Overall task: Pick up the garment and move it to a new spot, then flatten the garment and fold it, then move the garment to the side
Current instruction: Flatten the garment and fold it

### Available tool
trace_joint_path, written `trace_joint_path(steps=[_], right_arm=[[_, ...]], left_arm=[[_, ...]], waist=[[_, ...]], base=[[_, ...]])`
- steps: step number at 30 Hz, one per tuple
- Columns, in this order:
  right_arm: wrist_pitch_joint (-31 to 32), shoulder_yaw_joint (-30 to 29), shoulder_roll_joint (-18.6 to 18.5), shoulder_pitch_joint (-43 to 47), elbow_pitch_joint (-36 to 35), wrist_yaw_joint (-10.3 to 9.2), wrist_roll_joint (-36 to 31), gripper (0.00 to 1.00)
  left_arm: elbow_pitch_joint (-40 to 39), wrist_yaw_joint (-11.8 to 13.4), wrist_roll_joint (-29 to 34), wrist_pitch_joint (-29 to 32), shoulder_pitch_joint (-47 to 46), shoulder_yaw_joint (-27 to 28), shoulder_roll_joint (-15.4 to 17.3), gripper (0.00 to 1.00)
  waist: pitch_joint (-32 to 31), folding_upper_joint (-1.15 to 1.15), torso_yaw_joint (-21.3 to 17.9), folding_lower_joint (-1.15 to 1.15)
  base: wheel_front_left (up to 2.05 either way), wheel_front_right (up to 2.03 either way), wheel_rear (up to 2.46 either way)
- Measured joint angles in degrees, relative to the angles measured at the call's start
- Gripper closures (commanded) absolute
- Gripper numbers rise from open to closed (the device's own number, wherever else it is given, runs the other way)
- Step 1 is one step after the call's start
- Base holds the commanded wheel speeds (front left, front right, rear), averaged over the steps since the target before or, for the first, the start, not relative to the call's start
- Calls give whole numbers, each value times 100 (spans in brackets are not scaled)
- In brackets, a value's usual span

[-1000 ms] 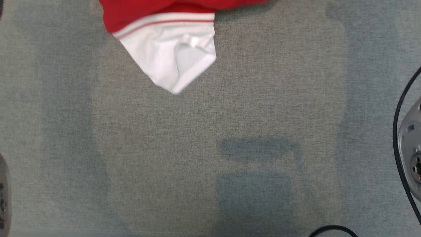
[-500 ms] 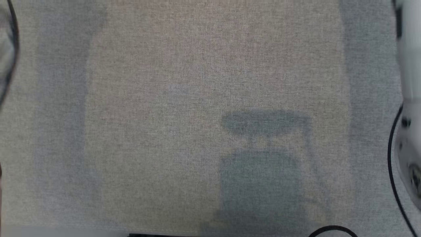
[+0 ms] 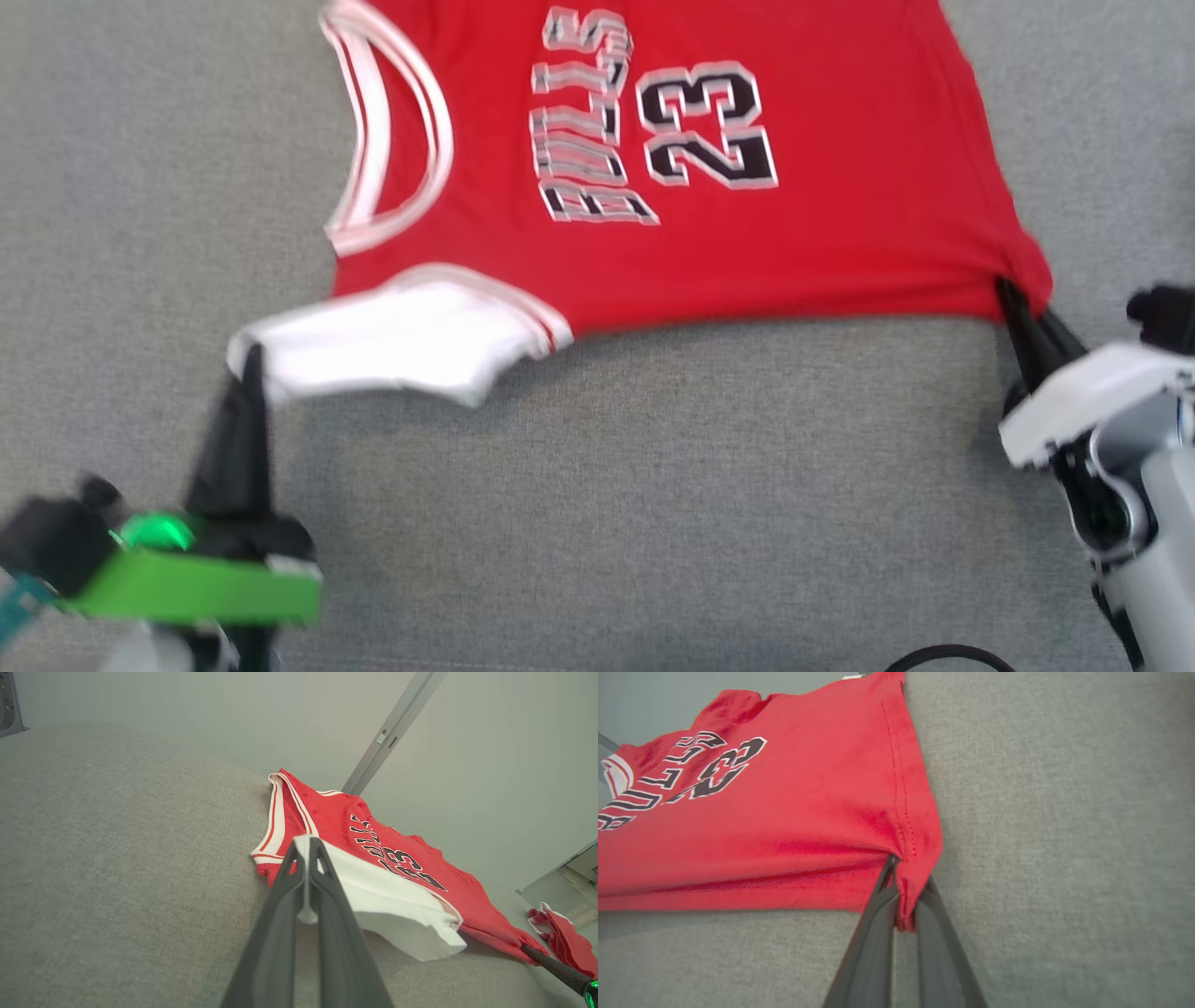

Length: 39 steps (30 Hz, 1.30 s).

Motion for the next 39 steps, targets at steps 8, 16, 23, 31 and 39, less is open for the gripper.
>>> trace_joint_path(steps=[8,16,23,31,39], right_arm=[[-60,-514,175,1465,-240,2,-100,100],[-224,-968,433,2485,-281,4,-323,100],[-192,-1091,687,2816,-567,-1,-375,100],[584,-890,493,2621,-1356,-4,-443,100],[1610,-881,282,2216,-2124,-4,-448,100]], left_arm=[[-18,-7,686,2,1301,370,-932,100],[175,-60,1023,2,2304,581,-1438,100],[121,-101,999,45,2502,382,-1438,100],[-765,-45,811,732,2062,381,-1128,100],[-1577,196,652,1619,1430,337,-920,100]], waist=[[-727,0,42,0],[-1129,2,52,0],[-1053,3,47,0],[-850,3,-50,0],[-705,4,-163,0]], base=[[0,0,0],[0,0,0],[0,0,0],[0,0,0],[0,0,0]])
